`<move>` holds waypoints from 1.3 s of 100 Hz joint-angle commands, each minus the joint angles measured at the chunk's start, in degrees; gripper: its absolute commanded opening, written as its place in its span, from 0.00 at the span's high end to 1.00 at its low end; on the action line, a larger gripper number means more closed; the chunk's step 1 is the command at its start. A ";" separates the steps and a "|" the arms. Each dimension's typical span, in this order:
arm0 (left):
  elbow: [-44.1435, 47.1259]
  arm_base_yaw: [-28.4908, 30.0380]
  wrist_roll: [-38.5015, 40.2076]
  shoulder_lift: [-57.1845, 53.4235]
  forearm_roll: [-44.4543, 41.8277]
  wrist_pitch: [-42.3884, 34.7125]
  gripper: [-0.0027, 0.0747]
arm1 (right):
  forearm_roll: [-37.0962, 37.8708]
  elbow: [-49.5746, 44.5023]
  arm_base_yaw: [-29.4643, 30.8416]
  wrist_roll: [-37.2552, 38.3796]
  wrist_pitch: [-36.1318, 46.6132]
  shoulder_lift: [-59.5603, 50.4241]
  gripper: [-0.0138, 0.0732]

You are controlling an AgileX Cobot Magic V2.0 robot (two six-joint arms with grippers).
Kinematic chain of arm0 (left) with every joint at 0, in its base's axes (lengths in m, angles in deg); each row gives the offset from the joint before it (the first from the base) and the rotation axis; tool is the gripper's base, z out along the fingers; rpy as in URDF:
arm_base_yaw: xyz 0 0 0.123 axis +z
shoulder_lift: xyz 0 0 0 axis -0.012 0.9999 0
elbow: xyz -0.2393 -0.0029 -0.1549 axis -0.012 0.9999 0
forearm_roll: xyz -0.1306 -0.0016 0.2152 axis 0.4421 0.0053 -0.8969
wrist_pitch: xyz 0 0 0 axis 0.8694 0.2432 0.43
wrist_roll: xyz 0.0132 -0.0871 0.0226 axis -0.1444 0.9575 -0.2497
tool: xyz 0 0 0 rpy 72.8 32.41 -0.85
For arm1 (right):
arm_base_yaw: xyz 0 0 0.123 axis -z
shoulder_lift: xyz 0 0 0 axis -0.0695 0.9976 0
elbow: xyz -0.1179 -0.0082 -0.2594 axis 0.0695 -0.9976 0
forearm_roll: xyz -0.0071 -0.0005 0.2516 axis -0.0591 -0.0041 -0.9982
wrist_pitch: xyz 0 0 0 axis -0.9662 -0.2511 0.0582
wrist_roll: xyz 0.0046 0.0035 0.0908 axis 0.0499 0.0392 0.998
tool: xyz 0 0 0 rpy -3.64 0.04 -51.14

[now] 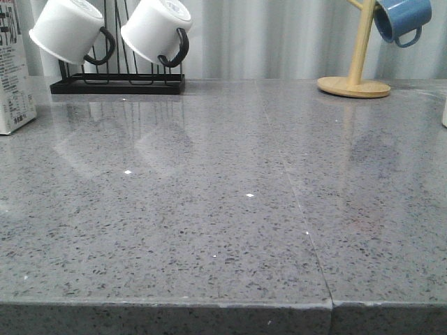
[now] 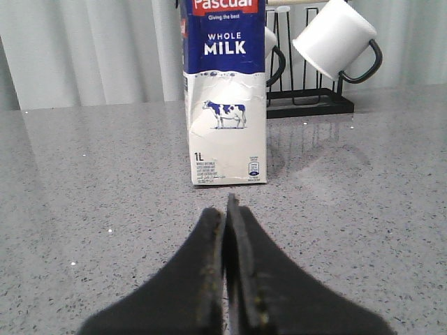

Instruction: Place milk next to cup

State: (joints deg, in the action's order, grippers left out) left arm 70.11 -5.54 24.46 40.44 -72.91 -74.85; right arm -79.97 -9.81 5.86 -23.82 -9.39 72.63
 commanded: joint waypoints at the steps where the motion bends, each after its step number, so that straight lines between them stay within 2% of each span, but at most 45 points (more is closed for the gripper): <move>1: 3.47 0.08 -0.02 -1.73 0.03 -4.13 0.99 | -0.03 1.01 0.35 -0.43 4.35 -1.20 0.92; 107: 3.47 0.08 -0.02 -1.73 0.03 -4.13 0.99 | -0.03 1.37 0.35 -0.43 5.99 -1.20 0.92; 116: 3.47 0.08 -0.02 -1.73 0.03 -4.13 0.99 | -0.56 3.74 0.28 -0.43 3.56 -1.20 0.92; 130: 3.47 0.08 -0.02 -1.73 0.03 -4.13 0.99 | -2.00 10.10 0.28 -0.43 -4.69 -1.16 0.92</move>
State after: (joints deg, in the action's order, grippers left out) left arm 70.11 -5.54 24.46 40.44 -72.91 -74.85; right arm -80.87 -5.23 5.86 -23.82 -14.58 72.63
